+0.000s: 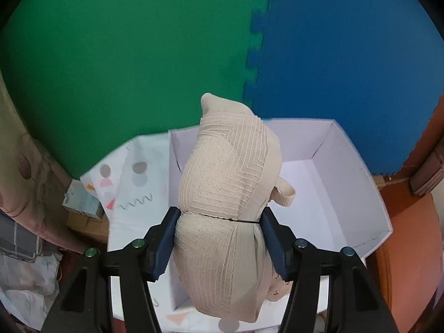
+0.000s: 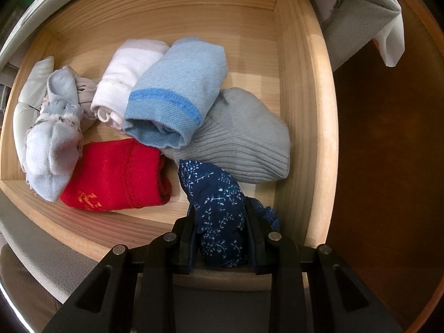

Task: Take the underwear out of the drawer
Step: 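Lower the beige bra into the white box and open the left gripper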

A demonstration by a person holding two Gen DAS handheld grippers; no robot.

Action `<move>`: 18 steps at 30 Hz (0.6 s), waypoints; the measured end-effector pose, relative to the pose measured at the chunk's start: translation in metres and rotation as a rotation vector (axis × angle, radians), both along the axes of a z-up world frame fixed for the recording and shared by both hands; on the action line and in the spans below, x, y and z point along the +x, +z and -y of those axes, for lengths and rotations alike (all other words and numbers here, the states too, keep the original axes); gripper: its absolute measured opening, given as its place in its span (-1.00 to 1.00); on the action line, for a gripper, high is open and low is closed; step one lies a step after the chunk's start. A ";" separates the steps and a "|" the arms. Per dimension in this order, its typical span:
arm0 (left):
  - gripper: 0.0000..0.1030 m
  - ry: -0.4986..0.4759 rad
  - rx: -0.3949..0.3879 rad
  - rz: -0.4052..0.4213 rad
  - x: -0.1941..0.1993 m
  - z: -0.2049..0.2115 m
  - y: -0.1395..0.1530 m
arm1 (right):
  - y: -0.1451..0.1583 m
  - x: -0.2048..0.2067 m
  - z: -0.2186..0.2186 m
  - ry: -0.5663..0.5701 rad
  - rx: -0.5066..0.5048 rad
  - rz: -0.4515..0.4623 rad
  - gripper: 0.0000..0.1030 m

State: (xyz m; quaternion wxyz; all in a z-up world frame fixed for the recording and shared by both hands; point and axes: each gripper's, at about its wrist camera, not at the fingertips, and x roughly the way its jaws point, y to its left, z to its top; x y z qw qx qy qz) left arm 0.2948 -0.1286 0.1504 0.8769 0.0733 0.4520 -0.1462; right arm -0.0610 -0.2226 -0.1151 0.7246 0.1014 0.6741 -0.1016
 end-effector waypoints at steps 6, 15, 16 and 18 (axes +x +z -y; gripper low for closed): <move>0.17 -0.006 0.084 -0.045 0.009 0.008 -0.040 | 0.001 -0.002 0.003 -0.002 0.008 0.003 -0.49; 0.18 -0.011 0.134 -0.066 0.008 0.007 -0.060 | 0.002 -0.001 0.001 -0.001 0.009 0.000 -0.48; 0.18 -0.014 0.155 -0.057 0.006 0.007 -0.061 | 0.002 -0.001 0.001 0.000 0.008 -0.001 -0.48; 0.18 -0.016 0.168 -0.053 0.005 0.006 -0.063 | 0.002 -0.001 0.001 0.000 0.008 0.000 -0.48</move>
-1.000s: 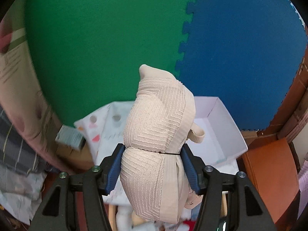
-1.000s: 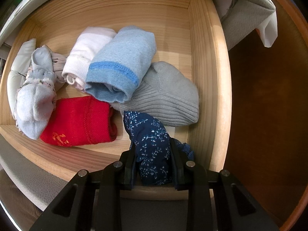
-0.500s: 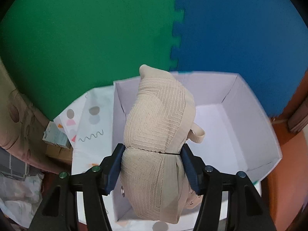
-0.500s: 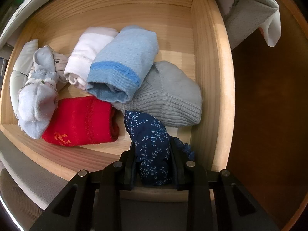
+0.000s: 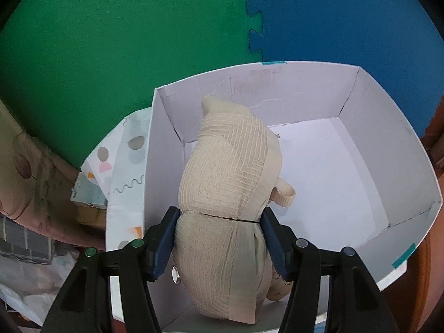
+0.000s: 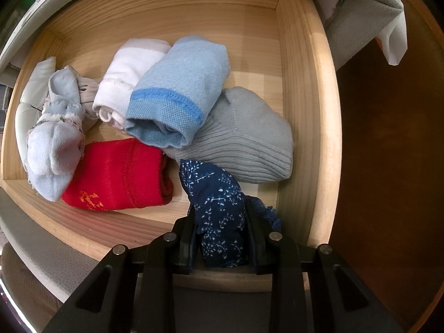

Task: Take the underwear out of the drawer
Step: 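Lower the beige bra into the white box and open the left gripper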

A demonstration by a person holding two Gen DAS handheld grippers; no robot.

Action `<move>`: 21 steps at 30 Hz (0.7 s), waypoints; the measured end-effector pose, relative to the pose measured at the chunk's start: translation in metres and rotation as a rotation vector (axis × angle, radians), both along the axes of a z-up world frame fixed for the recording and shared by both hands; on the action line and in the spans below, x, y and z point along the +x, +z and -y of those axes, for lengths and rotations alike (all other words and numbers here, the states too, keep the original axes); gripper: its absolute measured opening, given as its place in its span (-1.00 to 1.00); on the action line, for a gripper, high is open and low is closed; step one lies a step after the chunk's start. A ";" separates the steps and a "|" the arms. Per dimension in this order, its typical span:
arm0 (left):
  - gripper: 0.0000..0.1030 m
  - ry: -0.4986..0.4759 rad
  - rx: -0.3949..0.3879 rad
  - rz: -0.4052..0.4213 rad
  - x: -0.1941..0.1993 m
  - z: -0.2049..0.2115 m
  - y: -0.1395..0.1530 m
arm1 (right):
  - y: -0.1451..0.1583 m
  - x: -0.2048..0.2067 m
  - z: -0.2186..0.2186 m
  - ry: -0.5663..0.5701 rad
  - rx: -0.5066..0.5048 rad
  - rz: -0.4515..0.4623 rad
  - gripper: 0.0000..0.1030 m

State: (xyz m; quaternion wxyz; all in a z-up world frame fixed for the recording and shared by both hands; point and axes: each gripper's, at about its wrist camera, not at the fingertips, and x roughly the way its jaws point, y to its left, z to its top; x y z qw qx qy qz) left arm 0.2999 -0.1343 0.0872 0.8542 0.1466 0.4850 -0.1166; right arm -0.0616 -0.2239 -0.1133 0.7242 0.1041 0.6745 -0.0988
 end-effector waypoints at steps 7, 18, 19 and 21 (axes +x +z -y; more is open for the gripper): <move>0.22 0.016 0.014 0.012 -0.006 -0.016 -0.001 | -0.001 0.002 -0.001 -0.002 0.000 -0.002 -0.48; 0.24 0.030 -0.037 -0.026 -0.009 -0.027 0.009 | -0.002 0.005 -0.001 -0.005 0.002 -0.002 -0.48; 0.27 0.037 -0.055 -0.022 -0.009 -0.028 0.014 | -0.002 0.005 -0.001 -0.005 0.002 -0.003 -0.48; 0.31 0.043 -0.077 -0.017 -0.010 -0.030 0.024 | -0.002 0.005 -0.001 -0.007 0.003 -0.003 -0.48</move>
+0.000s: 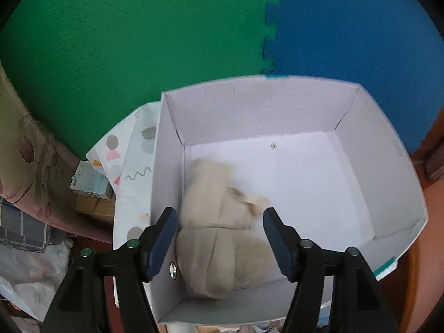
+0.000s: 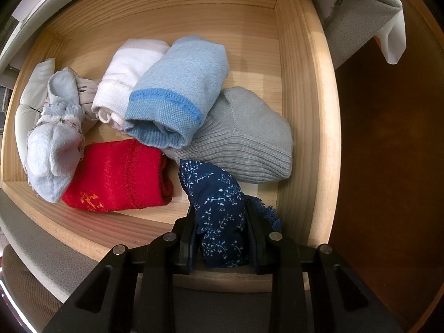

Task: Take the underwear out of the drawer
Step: 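Lower the beige bra into the white box and open the left gripper, then lift the navy patterned underwear out of the drawer with the right gripper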

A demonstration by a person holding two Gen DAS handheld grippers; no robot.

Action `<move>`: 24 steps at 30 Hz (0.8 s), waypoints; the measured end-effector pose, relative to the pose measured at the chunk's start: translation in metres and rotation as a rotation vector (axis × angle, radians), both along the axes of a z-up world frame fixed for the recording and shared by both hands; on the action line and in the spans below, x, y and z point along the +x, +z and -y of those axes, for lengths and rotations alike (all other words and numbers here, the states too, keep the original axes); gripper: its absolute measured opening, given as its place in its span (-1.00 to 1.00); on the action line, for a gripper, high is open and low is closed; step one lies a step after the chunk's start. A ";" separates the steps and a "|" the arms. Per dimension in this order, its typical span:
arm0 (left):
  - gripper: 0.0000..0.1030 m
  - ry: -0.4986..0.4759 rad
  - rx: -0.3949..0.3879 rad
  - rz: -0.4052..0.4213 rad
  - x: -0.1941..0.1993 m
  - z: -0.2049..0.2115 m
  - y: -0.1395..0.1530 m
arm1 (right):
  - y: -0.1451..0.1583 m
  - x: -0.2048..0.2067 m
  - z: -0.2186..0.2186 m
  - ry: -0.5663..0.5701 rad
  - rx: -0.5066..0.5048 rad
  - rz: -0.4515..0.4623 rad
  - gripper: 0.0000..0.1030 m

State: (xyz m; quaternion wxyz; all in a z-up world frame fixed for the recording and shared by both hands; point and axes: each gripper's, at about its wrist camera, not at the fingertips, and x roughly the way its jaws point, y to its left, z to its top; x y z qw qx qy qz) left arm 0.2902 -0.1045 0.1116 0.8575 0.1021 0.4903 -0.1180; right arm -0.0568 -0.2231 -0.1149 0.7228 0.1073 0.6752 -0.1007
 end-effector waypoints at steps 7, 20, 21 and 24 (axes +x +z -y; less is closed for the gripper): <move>0.31 0.005 0.004 0.053 -0.017 -0.016 0.035 | -0.002 0.003 -0.003 0.002 -0.004 -0.005 -0.48; 0.31 0.007 0.093 0.096 -0.113 -0.082 0.031 | -0.003 0.002 -0.003 0.000 -0.001 -0.004 -0.48; 0.31 0.019 0.101 0.092 -0.123 -0.087 0.022 | -0.002 0.002 -0.003 -0.001 0.000 -0.001 -0.48; 0.31 0.044 0.104 0.072 -0.146 -0.097 -0.006 | -0.002 -0.001 0.001 -0.007 0.008 0.006 -0.49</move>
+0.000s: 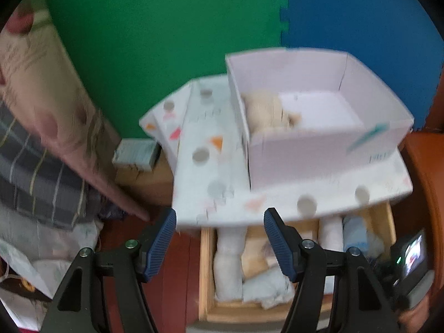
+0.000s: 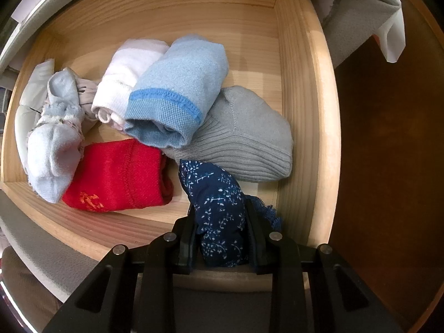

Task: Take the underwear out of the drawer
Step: 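Lift the navy patterned underwear out of the drawer with the right gripper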

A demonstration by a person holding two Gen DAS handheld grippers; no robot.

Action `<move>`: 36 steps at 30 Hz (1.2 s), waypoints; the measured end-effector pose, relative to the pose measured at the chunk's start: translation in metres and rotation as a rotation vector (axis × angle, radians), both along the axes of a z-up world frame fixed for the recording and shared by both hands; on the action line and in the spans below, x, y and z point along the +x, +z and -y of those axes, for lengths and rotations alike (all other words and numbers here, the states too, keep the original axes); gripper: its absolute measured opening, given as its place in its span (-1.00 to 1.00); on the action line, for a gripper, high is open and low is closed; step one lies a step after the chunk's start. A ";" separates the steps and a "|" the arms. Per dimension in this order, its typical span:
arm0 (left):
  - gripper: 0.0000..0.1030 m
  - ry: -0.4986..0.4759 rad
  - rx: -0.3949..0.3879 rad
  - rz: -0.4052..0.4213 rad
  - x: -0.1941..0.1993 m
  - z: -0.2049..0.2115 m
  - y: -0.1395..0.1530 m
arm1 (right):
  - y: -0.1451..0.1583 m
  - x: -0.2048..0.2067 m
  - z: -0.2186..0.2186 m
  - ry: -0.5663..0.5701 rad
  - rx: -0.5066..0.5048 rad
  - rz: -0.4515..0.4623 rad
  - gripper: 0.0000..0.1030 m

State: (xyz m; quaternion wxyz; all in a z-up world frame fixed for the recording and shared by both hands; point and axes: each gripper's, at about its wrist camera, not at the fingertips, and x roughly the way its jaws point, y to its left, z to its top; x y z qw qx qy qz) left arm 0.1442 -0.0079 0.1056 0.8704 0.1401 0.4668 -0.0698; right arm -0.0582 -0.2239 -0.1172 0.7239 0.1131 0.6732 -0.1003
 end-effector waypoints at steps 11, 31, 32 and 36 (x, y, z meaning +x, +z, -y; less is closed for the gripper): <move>0.31 0.125 -0.035 -0.116 -0.051 -0.026 -0.095 | 0.006 -0.007 0.008 -0.014 0.009 0.020 -0.50; 0.31 0.195 -0.014 -0.183 -0.060 -0.035 -0.154 | 0.033 -0.016 0.000 -0.010 0.016 0.093 -0.51; 0.31 0.198 -0.018 -0.170 -0.061 -0.036 -0.152 | 0.036 -0.017 0.002 -0.017 0.028 0.106 -0.51; 0.31 0.191 -0.034 -0.149 -0.063 -0.038 -0.149 | 0.045 -0.021 0.007 -0.032 0.056 0.129 -0.51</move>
